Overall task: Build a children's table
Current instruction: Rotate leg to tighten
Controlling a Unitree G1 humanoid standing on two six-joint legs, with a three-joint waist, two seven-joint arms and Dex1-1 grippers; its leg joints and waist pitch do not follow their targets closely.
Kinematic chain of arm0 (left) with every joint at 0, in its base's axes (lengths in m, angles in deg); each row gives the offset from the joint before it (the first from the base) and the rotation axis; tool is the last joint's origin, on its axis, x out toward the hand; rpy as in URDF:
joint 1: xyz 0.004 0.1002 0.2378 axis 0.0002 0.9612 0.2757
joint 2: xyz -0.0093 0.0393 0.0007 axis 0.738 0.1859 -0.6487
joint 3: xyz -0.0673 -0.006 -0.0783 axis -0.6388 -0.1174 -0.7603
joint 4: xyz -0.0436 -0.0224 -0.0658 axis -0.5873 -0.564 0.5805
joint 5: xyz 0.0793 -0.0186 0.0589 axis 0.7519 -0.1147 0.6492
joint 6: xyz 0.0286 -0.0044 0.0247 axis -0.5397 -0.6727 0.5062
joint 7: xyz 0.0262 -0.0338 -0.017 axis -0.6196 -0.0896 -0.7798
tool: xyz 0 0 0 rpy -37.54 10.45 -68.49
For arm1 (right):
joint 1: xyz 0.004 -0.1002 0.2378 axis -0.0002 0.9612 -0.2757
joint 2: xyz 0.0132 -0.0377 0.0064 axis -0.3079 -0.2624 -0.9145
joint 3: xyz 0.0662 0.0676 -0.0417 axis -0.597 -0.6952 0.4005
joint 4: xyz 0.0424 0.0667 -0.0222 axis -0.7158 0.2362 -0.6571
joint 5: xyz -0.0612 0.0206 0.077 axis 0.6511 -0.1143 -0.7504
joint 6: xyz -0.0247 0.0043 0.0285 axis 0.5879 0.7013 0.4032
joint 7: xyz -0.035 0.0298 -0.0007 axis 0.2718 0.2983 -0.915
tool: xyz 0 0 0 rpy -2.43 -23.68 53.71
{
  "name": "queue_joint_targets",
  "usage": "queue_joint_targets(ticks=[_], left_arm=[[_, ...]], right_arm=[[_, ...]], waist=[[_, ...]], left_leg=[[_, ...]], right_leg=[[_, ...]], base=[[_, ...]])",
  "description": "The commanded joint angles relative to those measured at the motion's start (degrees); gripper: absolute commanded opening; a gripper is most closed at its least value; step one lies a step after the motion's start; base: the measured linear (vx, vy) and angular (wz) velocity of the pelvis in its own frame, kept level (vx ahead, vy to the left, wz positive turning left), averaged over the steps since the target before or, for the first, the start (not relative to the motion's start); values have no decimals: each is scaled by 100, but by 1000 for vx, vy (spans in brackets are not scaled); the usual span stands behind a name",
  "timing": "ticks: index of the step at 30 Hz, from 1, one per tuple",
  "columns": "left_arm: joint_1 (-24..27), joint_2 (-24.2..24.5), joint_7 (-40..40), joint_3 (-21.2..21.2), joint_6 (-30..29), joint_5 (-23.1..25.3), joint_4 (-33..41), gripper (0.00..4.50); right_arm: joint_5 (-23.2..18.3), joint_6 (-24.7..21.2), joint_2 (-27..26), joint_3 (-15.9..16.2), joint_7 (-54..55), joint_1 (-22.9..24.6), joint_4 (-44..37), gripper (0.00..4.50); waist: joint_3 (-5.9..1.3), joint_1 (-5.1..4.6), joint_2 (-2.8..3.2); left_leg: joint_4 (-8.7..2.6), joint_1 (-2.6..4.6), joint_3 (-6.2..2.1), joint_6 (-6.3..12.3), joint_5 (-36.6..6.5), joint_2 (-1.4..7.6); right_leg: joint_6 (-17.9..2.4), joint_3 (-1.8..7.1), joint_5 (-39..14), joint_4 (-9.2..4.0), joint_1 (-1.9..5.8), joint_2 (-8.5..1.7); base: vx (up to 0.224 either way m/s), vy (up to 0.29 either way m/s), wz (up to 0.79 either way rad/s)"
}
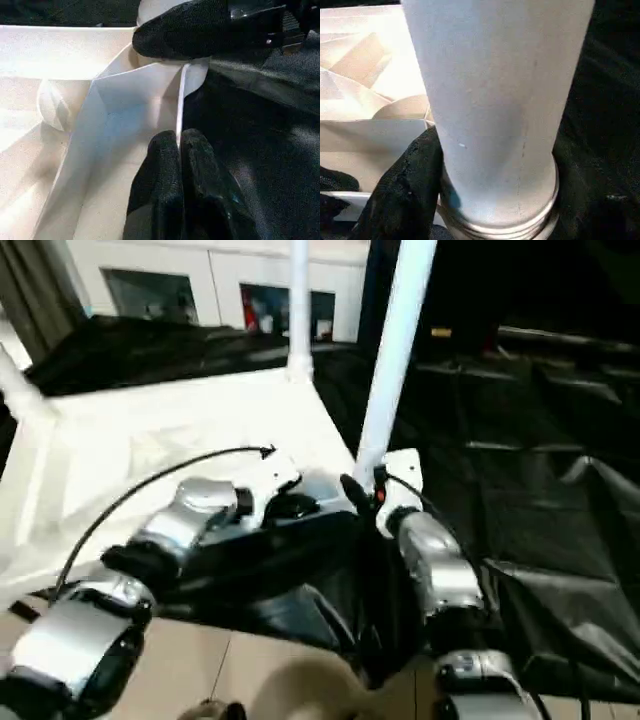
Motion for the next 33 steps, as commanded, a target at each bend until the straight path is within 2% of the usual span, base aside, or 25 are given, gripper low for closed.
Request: queue_joint_targets(ticks=[1,2,5,6,7,8,9,11,13,14,15,16,19,25,31,33], left_arm=[[-130,-334,-217,-48,116,-147,-38,0],[-135,-320,-178,-41,144,-142,-50,0],[-68,-61,389,20,216,-148,24,0],[0,128,815,81,223,-160,103,0],[29,195,963,107,228,-161,138,0],[30,197,967,108,228,-161,139,0],[125,373,1442,183,269,-202,273,0],[191,550,1782,260,408,-193,338,0],[238,688,2035,315,517,-185,380,0],[257,748,2169,326,529,-195,405,0],[291,831,2417,329,508,-253,471,0],[320,908,2652,322,464,-306,540,0],[361,1044,3031,301,385,-403,672,0],[401,1167,3192,289,360,-470,770,0],[450,1130,3120,284,299,-476,884,0],[416,1063,2831,236,347,-430,804,0]], right_arm=[[155,-84,-266,590,-477,122,173,342],[132,-60,-262,578,-508,114,172,342],[-43,-7,30,638,-1211,114,18,384],[-177,-27,313,736,-1910,156,-152,384],[-231,-41,415,772,-2176,178,-221,384],[-233,-42,418,773,-2184,178,-223,384],[-366,-112,693,848,-2766,244,-425,384],[-458,-209,947,893,-3249,274,-566,384],[-520,-294,1130,910,-3613,289,-661,384],[-586,-404,1220,910,-3832,291,-707,384],[-605,-454,1332,924,-4012,278,-732,384],[-628,-475,1446,950,-4201,260,-744,384],[-616,-467,1613,990,-4456,204,-710,384],[-523,-430,1629,1080,-4583,151,-646,349],[-557,-454,1597,1163,-4608,221,-715,296],[-526,-366,1558,1161,-4473,320,-741,276]], waist=[[-313,-31,-73],[-316,-31,-71],[-323,-41,-94],[-333,-34,-93],[-345,-16,-103],[-338,-7,-100],[-349,2,-114],[-376,39,-123],[-399,35,-87],[-404,35,-83],[-421,54,-97],[-417,50,-98],[-401,63,-92],[-352,63,-88],[-351,79,-96],[-351,90,-94]], left_leg=[[-462,181,-229,30,-1986,310],[-462,175,-229,45,-1948,310],[-454,141,-229,151,-1824,311],[-441,130,-223,220,-1706,312],[-413,127,-210,339,-1582,313],[-407,129,-198,398,-1532,314],[-380,106,-187,507,-1310,320],[-349,88,-177,609,-1023,318],[-299,46,-165,857,-533,337],[-285,53,-157,869,-509,338],[-251,78,-135,918,-460,336],[-249,67,-131,941,-436,335],[-258,87,-130,903,-545,350],[-314,122,-137,550,-994,371],[-309,120,-133,480,-976,369],[-305,120,-133,484,-986,365]], right_leg=[[-988,183,-1950,-472,75,-314],[-1008,183,-1900,-466,81,-317],[-1057,176,-1753,-445,115,-327],[-1103,173,-1549,-422,140,-325],[-1161,172,-1333,-398,163,-325],[-1189,176,-1273,-402,154,-328],[-1310,165,-1068,-359,169,-329],[-1367,146,-756,-311,211,-315],[-1613,126,116,-181,206,-289],[-1659,123,219,-168,201,-287],[-1802,125,485,-132,204,-279],[-1827,124,543,-125,203,-275],[-1854,120,323,-138,198,-283],[-1752,135,-442,-212,157,-286],[-1717,150,-445,-203,155,-290],[-1691,151,-465,-207,151,-292]], base=[[0,0,0],[0,0,0],[0,0,0],[0,0,0],[0,0,0],[0,0,0],[0,0,0],[0,0,0],[25,-13,-2],[0,0,0],[0,0,0],[0,0,0],[0,0,0],[0,0,0],[0,0,0],[0,0,0]])
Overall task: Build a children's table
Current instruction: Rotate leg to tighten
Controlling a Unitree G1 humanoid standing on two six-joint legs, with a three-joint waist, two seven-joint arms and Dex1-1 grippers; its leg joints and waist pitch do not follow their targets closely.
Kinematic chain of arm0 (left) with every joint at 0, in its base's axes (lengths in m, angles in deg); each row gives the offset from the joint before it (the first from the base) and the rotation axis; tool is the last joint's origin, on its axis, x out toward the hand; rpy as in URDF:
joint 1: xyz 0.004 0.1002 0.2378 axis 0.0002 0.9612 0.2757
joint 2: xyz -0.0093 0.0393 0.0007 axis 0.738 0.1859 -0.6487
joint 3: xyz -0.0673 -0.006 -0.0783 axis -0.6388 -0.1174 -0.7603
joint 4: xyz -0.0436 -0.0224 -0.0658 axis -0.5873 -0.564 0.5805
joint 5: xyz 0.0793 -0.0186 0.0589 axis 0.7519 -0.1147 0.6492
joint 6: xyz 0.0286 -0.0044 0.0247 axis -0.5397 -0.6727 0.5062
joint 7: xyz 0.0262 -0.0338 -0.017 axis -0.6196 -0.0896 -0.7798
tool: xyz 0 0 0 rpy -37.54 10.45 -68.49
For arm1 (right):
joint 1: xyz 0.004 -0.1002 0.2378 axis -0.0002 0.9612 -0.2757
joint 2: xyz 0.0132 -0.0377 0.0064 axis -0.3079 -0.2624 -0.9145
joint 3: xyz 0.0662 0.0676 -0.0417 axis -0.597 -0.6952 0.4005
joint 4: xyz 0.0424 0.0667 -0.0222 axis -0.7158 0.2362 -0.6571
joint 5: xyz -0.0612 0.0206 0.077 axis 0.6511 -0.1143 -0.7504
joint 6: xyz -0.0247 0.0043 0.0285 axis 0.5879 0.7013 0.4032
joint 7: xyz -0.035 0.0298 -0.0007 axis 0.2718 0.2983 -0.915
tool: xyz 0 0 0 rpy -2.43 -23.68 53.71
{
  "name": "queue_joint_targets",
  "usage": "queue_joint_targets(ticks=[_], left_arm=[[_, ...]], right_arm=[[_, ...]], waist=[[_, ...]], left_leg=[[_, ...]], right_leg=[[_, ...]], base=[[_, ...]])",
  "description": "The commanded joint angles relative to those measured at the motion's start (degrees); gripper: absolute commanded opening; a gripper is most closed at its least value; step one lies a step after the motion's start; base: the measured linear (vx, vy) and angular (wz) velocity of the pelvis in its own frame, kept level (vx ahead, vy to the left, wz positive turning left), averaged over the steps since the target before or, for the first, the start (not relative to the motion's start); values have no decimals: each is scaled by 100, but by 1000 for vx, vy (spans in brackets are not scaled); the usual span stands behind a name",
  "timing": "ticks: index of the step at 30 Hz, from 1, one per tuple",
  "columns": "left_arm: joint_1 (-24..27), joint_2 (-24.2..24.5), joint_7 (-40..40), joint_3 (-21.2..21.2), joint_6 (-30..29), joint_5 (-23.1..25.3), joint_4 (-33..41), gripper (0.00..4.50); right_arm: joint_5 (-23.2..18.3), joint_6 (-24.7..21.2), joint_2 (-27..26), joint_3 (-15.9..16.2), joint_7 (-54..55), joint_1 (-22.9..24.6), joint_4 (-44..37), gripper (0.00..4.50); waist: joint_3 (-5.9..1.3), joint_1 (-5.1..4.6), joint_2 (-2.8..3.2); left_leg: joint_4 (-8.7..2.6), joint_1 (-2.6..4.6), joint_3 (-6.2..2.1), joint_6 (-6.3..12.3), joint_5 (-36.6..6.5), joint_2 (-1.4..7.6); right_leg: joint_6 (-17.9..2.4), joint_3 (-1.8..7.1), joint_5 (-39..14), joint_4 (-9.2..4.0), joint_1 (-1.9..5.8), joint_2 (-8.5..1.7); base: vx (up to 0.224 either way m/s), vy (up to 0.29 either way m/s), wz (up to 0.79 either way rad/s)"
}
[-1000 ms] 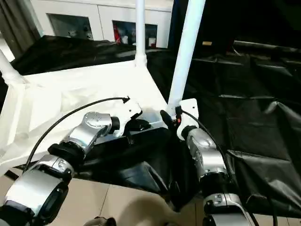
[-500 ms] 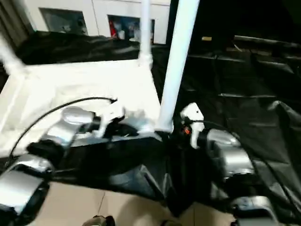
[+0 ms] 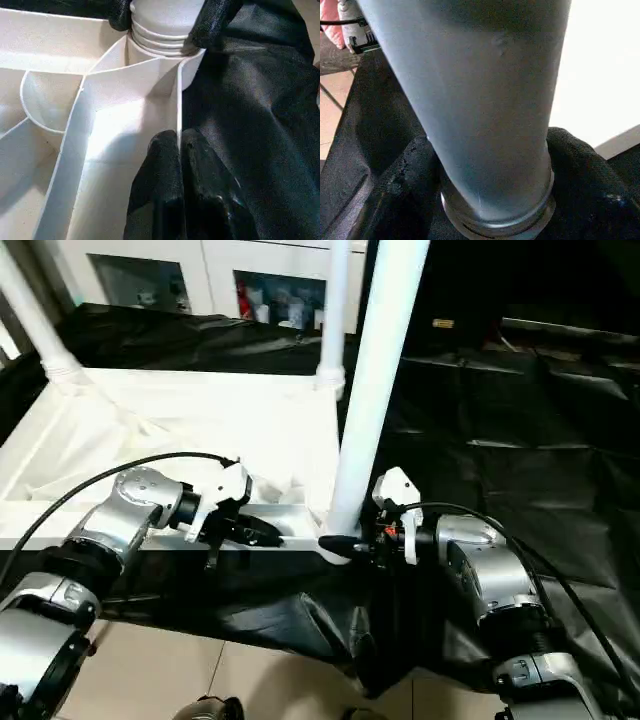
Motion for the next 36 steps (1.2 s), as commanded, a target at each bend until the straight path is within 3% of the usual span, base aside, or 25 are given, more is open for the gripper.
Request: queue_joint_targets(ticks=[1,4,6,8,9,12,14,15,16,17,18,20,21,22,25,29,30,31,33,34,36], left_arm=[[5,-176,-251,17,22,-3,-15,0],[-134,-318,-954,-92,10,110,-215,0],[-214,-425,-1334,-146,2,156,-328,0],[-299,-643,-1877,-194,-62,206,-447,0],[-329,-738,-2098,-206,-102,229,-488,0],[-430,-1134,-2864,-220,-301,311,-629,0],[-481,-1363,-3169,-232,-388,317,-713,0],[-497,-1471,-3242,-233,-409,313,-747,0],[-505,-1603,-3281,-224,-402,301,-761,0],[-509,-1707,-3267,-215,-416,280,-761,0],[-513,-1770,-3249,-200,-414,273,-753,0],[-537,-1809,-3247,-190,-394,276,-781,0],[-564,-1776,-3221,-192,-359,291,-827,0],[-571,-1764,-3217,-194,-350,297,-839,0],[-558,-1641,-3010,-178,-321,297,-823,0],[-351,-1203,-2015,-70,-186,216,-550,0],[-320,-1143,-1881,-63,-170,202,-510,0],[-248,-1016,-1556,-39,-87,144,-407,0],[-122,-766,-990,25,-41,59,-213,0],[-82,-676,-806,50,2,36,-155,0],[-8,-452,-397,119,14,15,-38,0]], right_arm=[[107,48,-78,157,61,134,-32,276],[170,114,-237,26,528,190,59,272],[278,154,-372,-47,954,213,177,272],[406,143,-652,-189,1747,253,357,270],[438,121,-773,-254,2081,268,421,270],[457,-97,-1279,-527,3266,233,599,269],[461,-66,-1542,-596,3663,191,665,269],[481,-24,-1668,-621,3823,161,699,269],[525,7,-1797,-585,3936,108,745,269],[564,70,-1886,-541,3989,61,788,269],[611,120,-1919,-473,3964,23,811,269],[643,216,-1924,-390,3823,-14,828,269],[585,236,-1904,-402,3704,-32,805,325],[556,239,-1901,-417,3679,-35,793,339],[447,278,-1771,-395,3327,-23,663,357],[218,242,-1273,-212,2110,150,225,378],[178,215,-1180,-173,1907,181,154,378],[141,180,-982,-94,1559,226,58,378],[95,132,-632,19,996,283,-65,378],[79,106,-531,32,822,290,-92,378],[37,61,-323,24,432,278,-122,378]], waist=[[-370,6,-46],[-347,14,-62],[-326,10,-60],[-301,-7,-77],[-298,-22,-65],[-293,-79,-52],[-281,-104,-63],[-291,-119,-41],[-289,-132,-48],[-300,-131,-1],[-311,-161,-32],[-308,-160,-35],[-316,-164,-7],[-319,-163,-13],[-324,-158,-7],[-344,-138,-26],[-357,-114,-45],[-371,-105,-40],[-407,-77,-51],[-423,-71,-23],[-447,-65,-24]], left_leg=[[-352,187,-140,474,-1003,294],[-369,187,-146,386,-1197,290],[-396,237,-153,188,-1555,289],[-428,213,-186,87,-1727,278],[-444,231,-197,19,-1833,278],[-476,263,-228,-149,-2053,274],[-479,283,-229,-157,-2182,263],[-490,262,-249,-114,-2196,254],[-501,247,-245,-97,-2170,255],[-508,252,-251,-108,-2160,257],[-516,237,-252,-99,-2110,249],[-514,237,-242,-27,-2072,245],[-505,255,-233,-11,-2113,243],[-511,234,-240,12,-2079,242],[-513,223,-238,54,-2021,249],[-492,194,-228,200,-1815,252],[-467,185,-215,310,-1646,251],[-443,194,-189,414,-1491,255],[-405,129,-192,548,-1047,253],[-375,132,-178,664,-837,270],[-335,150,-152,768,-659,273]], right_leg=[[-1644,190,-532,-303,219,-328],[-1568,194,-848,-338,207,-331],[-1427,213,-1474,-420,153,-347],[-1245,214,-1952,-465,169,-362],[-1148,218,-2170,-490,138,-362],[-1018,226,-2424,-527,99,-359],[-967,224,-2528,-569,77,-353],[-913,215,-2550,-582,114,-362],[-894,215,-2512,-590,116,-357],[-896,213,-2455,-581,115,-357],[-907,195,-2325,-581,138,-349],[-915,208,-2229,-586,133,-344],[-940,220,-2193,-597,119,-345],[-960,216,-2118,-583,143,-343],[-1016,216,-1974,-566,153,-347],[-1104,213,-1646,-533,206,-351],[-1144,213,-1429,-513,239,-355],[-1217,221,-1221,-488,216,-354],[-1343,185,-762,-394,303,-346],[-1481,178,-372,-340,288,-340],[-1665,168,46,-283,278,-312]], base=[[0,0,0],[0,0,0],[0,0,0],[0,0,0],[0,0,0],[0,0,0],[0,0,0],[0,0,0],[0,0,0],[0,0,0],[0,0,0],[0,0,0],[0,0,0],[0,0,0],[0,0,0],[0,0,0],[0,0,0],[0,0,0],[0,0,0],[0,0,0],[0,0,0]])
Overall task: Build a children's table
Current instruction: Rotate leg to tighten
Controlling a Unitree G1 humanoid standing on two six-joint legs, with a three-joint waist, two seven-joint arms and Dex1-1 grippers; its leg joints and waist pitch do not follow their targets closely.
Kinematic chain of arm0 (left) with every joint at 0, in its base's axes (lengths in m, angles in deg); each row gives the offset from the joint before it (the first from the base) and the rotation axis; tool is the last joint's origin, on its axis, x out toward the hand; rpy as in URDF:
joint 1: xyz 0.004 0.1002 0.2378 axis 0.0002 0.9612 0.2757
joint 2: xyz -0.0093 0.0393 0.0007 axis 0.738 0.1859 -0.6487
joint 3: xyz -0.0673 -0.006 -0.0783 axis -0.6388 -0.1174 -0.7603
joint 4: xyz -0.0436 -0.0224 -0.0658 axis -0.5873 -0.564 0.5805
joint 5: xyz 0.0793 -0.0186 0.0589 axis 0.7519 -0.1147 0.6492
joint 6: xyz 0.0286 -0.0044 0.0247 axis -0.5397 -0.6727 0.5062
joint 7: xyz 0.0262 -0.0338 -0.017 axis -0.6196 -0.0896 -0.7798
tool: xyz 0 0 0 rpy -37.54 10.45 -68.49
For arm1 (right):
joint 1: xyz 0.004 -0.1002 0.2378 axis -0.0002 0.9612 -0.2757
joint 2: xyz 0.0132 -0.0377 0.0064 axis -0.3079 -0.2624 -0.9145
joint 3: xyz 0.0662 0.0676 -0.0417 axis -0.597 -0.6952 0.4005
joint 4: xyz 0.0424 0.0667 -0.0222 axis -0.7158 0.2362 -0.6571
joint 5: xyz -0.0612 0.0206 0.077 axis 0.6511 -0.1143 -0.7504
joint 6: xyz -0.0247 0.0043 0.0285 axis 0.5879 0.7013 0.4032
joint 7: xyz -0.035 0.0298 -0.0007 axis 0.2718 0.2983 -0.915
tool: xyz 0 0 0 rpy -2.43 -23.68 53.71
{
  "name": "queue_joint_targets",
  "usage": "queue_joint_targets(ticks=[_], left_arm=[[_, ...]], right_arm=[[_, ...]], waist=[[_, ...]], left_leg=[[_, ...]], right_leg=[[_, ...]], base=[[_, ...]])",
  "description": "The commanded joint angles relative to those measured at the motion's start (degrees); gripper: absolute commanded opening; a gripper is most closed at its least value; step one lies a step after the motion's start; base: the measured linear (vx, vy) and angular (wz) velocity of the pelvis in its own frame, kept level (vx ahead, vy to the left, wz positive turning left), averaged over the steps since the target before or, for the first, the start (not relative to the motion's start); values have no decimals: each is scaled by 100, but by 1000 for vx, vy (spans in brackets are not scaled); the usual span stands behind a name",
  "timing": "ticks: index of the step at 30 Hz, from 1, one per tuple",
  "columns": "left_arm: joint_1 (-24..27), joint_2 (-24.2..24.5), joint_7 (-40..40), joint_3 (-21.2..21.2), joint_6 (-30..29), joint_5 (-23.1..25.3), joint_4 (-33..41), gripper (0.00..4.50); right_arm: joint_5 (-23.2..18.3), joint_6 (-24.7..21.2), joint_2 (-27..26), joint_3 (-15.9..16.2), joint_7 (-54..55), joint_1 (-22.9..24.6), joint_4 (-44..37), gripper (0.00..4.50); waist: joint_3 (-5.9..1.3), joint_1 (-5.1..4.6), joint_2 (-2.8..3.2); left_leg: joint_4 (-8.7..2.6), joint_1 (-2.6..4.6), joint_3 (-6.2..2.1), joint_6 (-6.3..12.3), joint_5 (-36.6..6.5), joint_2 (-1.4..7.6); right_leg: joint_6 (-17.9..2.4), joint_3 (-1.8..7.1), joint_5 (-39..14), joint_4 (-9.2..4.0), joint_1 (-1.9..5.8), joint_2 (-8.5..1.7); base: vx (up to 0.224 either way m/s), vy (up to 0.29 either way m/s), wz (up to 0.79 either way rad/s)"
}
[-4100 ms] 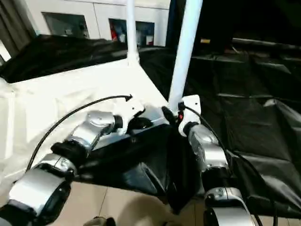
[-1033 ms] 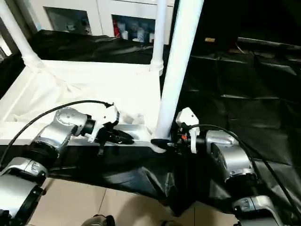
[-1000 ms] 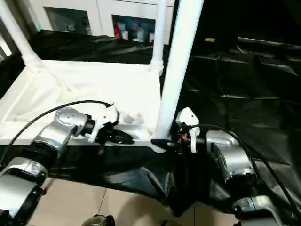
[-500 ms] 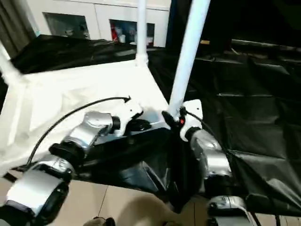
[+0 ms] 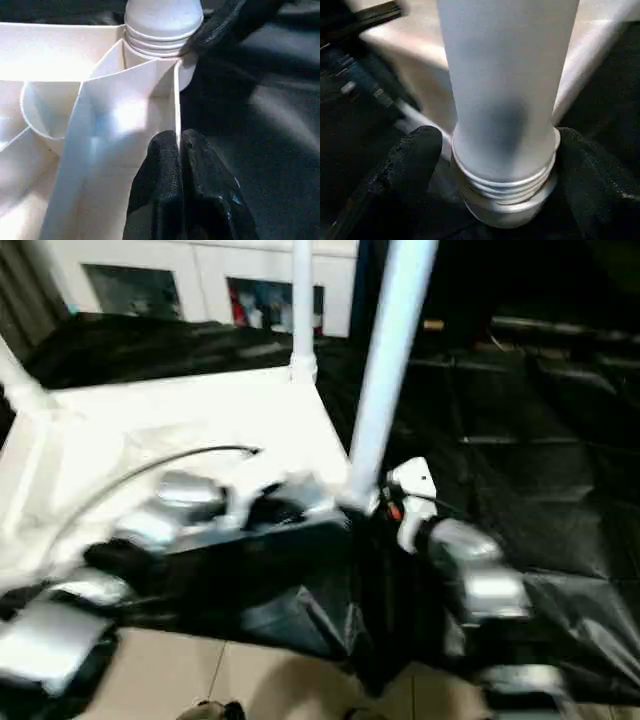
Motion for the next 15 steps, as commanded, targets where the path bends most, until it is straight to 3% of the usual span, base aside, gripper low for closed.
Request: queue_joint_targets(ticks=[1,2,5,6,8,9,11,12,15], left_arm=[[85,-59,456,222,91,-124,145,0],[108,50,632,181,47,-176,210,0],[123,175,819,125,11,-214,260,0],[120,220,838,112,37,-192,245,0],[127,244,829,103,38,-193,259,0],[134,254,774,89,33,-190,282,0],[163,261,727,79,-3,-219,354,0],[185,251,690,76,-17,-230,390,0],[229,212,551,59,-36,-208,422,0]], right_arm=[[-70,-115,-53,406,-566,65,-103,378],[-92,-131,63,409,-797,9,-73,378],[-88,-139,186,436,-1023,-69,-14,378],[-48,-102,191,441,-1058,-123,61,354],[-49,-91,203,464,-1086,-154,100,347],[-46,-67,196,486,-1096,-186,145,344],[-44,-67,172,506,-1158,-218,177,317],[-42,-83,143,516,-1182,-216,161,307],[-22,-85,90,544,-1164,-164,118,282]], waist=[[-435,43,-62],[-441,45,-101],[-436,64,-88],[-414,75,-90],[-409,81,-91],[-396,89,-97],[-387,95,-94],[-379,99,-126],[-380,115,-129]], left_leg=[[-256,110,-130,800,-565,269],[-248,108,-124,822,-529,265],[-240,118,-123,829,-580,271],[-252,122,-128,749,-718,280],[-264,138,-129,659,-844,285],[-280,146,-136,524,-993,294],[-287,151,-136,456,-1086,296],[-293,151,-139,412,-1127,300],[-290,148,-136,400,-1023,294]], right_leg=[[-1786,176,334,-181,257,-322],[-1814,173,416,-171,263,-317],[-1858,169,329,-157,256,-325],[-1813,171,17,-182,240,-331],[-1772,173,-252,-205,234,-335],[-1716,180,-566,-228,223,-342],[-1668,186,-750,-247,218,-348],[-1636,189,-860,-251,216,-350],[-1586,197,-792,-239,210,-347]], base=[[0,0,0],[0,0,0],[0,0,0],[0,0,0],[0,0,0],[0,0,0],[0,0,0],[0,0,0],[0,0,0]])
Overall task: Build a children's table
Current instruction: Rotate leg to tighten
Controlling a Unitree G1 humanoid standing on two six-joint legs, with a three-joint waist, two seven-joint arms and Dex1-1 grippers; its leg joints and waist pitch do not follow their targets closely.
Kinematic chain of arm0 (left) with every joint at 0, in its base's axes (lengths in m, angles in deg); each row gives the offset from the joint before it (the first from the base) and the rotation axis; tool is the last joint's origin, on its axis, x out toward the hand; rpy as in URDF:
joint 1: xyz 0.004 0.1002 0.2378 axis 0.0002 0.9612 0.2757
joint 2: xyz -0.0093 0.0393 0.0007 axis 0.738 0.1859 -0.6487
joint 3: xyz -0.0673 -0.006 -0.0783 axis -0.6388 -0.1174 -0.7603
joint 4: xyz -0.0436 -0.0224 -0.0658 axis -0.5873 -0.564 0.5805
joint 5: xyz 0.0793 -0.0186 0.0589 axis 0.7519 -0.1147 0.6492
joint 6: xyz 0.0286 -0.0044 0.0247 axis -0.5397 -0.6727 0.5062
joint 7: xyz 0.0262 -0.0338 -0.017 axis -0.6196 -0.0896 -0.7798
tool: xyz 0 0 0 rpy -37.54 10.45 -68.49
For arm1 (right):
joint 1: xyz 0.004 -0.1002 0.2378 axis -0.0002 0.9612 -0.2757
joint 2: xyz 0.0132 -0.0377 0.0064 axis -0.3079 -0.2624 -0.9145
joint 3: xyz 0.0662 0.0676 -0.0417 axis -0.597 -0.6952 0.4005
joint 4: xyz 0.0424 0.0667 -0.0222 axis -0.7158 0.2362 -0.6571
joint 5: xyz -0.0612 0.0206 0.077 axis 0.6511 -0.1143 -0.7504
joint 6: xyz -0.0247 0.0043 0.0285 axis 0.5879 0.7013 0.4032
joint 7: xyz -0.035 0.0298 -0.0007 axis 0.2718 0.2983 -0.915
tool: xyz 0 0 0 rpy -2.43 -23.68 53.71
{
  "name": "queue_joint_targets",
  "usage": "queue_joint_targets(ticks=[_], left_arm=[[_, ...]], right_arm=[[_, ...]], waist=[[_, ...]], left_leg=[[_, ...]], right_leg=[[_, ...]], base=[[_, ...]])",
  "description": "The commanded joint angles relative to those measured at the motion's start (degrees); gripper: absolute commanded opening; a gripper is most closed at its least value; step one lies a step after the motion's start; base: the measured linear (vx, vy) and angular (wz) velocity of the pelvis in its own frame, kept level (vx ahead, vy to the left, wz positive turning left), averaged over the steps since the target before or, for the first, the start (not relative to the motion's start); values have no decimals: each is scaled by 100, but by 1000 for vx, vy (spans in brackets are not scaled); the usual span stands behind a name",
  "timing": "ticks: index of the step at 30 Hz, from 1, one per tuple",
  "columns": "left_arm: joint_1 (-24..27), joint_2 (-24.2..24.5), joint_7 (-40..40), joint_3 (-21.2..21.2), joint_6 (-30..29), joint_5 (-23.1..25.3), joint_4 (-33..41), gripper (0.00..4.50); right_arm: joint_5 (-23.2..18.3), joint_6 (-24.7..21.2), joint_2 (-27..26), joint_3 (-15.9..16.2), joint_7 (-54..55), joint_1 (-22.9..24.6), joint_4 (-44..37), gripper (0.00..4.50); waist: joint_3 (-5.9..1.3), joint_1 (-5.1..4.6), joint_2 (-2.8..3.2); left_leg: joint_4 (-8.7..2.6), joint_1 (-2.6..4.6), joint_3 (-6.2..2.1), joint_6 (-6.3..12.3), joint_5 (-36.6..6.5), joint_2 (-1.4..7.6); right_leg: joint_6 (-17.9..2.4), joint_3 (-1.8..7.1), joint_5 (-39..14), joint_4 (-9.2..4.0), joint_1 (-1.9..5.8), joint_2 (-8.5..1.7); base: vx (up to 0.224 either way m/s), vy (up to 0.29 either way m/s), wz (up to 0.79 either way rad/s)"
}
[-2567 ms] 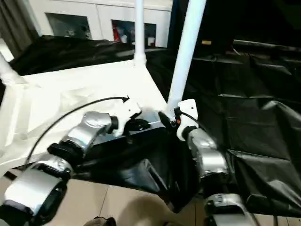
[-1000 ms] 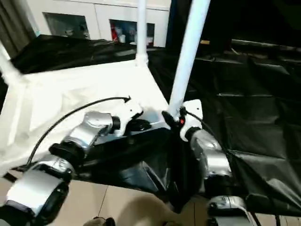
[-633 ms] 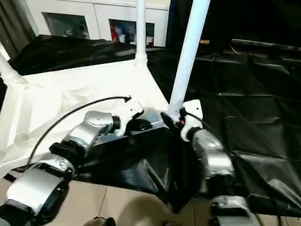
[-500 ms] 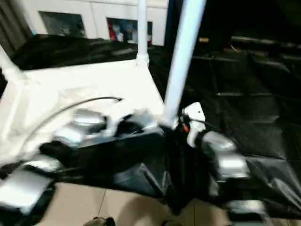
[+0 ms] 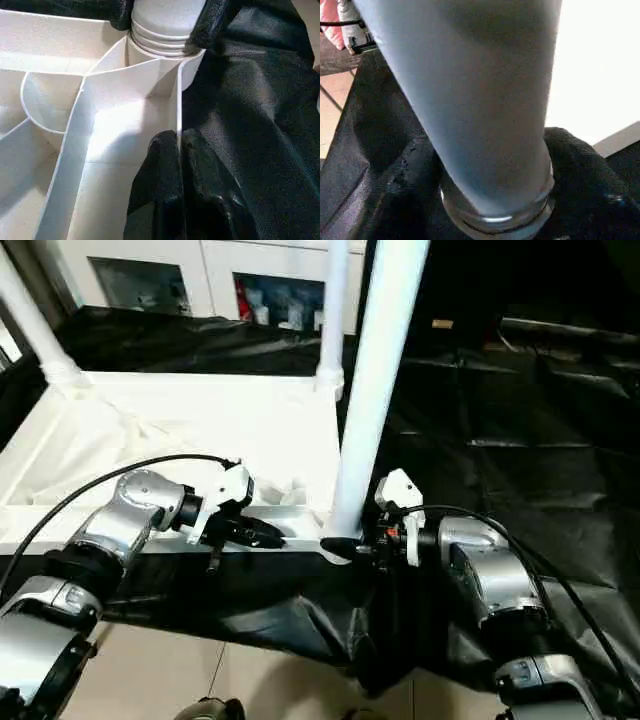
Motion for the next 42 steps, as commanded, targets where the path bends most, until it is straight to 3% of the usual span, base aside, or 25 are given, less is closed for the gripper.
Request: queue_joint_targets(ticks=[1,3,5,6,9,11,12,14,15,17,18,19,22,27,30,31,32,33,37,39,42], left_arm=[[47,-133,-299,-18,-67,-40,92,0],[29,-205,-638,-58,-115,34,26,0],[-39,-349,-1114,-133,-138,92,-111,0],[-120,-534,-1575,-196,-194,124,-243,0],[-236,-773,-2118,-214,-285,204,-418,0],[-373,-1083,-2646,-212,-361,269,-625,0],[-434,-1242,-2842,-225,-393,265,-707,0],[-511,-1498,-3074,-232,-443,247,-800,0],[-525,-1604,-3108,-216,-451,243,-798,0],[-541,-1730,-3134,-202,-460,247,-795,0],[-552,-1797,-3125,-185,-437,262,-799,0],[-552,-1806,-3120,-180,-428,267,-800,0],[-544,-1705,-2949,-156,-380,306,-829,0],[-473,-1304,-2363,-85,-268,312,-768,0],[-331,-989,-1625,19,-168,240,-555,0],[-305,-938,-1507,37,-154,230,-518,0],[-186,-740,-995,96,-99,136,-327,0],[-143,-653,-815,123,-96,113,-254,0],[-19,-358,-179,207,-28,36,-49,0],[49,-147,224,229,-55,-13,71,0],[95,-46,380,208,-107,-43,172,0]], right_arm=[[64,4,-127,207,-85,71,10,279],[176,97,-194,198,213,113,88,277],[333,206,-345,122,800,130,244,275],[476,279,-554,-21,1520,119,451,275],[488,156,-843,-255,2328,109,618,273],[486,-5,-1184,-482,3173,94,744,273],[524,-11,-1329,-531,3511,79,792,273],[542,-48,-1576,-596,3943,43,854,273],[531,-10,-1673,-530,3877,40,836,273],[521,57,-1775,-397,3665,53,774,273],[551,177,-1810,-279,3496,73,711,273],[560,210,-1814,-254,3469,79,697,273],[461,165,-1741,-298,3336,62,674,343],[432,306,-1328,-200,2627,29,570,381],[291,290,-937,-85,1774,51,379,381],[267,279,-876,-65,1638,57,344,381],[207,278,-644,14,1187,80,221,381],[170,249,-553,45,1001,90,165,381],[118,219,-275,114,453,101,25,381],[202,337,-118,172,213,56,49,381],[281,419,-39,230,85,26,89,381]], waist=[[-405,12,-93],[-400,15,-100],[-374,10,-107],[-360,-4,-109],[-334,-46,-107],[-338,-79,-116],[-323,-104,-88],[-330,-135,-88],[-327,-126,-57],[-329,-136,-91],[-335,-121,-58],[-336,-129,-71],[-340,-126,-65],[-343,-127,-77],[-350,-102,-92],[-357,-104,-96],[-365,-93,-77],[-378,-80,-76],[-401,-59,-63],[-400,-57,-49],[-373,-54,-29]], left_leg=[[-343,162,-143,441,-975,288],[-335,159,-140,486,-915,280],[-348,167,-140,426,-1058,279],[-361,183,-145,331,-1211,271],[-425,212,-194,69,-1607,268],[-437,231,-208,14,-1714,262],[-452,249,-201,-22,-1815,265],[-456,249,-214,-83,-1943,244],[-465,238,-233,-71,-1972,240],[-464,217,-231,21,-1963,233],[-463,221,-229,72,-1926,236],[-463,213,-225,103,-1899,234],[-469,186,-229,167,-1792,234],[-460,172,-228,234,-1720,236],[-426,160,-204,416,-1487,236],[-418,120,-203,496,-1324,240],[-403,121,-191,544,-1172,252],[-394,117,-197,573,-1087,257],[-330,126,-148,730,-738,265],[-327,129,-144,763,-720,270],[-353,156,-141,661,-935,284]], right_leg=[[-1530,190,-709,-320,234,-329],[-1527,189,-612,-314,229,-328],[-1483,195,-881,-353,211,-341],[-1417,204,-1192,-395,187,-345],[-1140,207,-2007,-493,173,-364],[-1054,209,-2082,-511,157,-347],[-1048,221,-2093,-529,114,-334],[-1011,219,-2208,-548,116,-335],[-971,217,-2231,-554,131,-346],[-939,217,-2158,-568,150,-347],[-934,222,-2101,-573,145,-354],[-948,222,-2013,-571,149,-348],[-1002,216,-1836,-547,171,-347],[-1052,210,-1664,-529,194,-351],[-1150,213,-1353,-497,221,-359],[-1200,202,-1182,-464,250,-350],[-1268,195,-992,-438,240,-347],[-1324,181,-867,-416,268,-348],[-1658,180,55,-283,261,-308],[-1728,172,205,-266,259,-307],[-1740,172,-61,-298,239,-299]], base=[[0,0,0],[0,0,0],[0,0,0],[0,0,0],[0,0,0],[0,0,0],[0,0,0],[0,0,0],[0,0,0],[0,0,0],[0,0,0],[0,0,0],[0,0,0],[0,0,0],[0,0,0],[0,0,0],[54,-43,-4],[0,0,0],[0,0,0],[0,0,0],[0,0,0]])
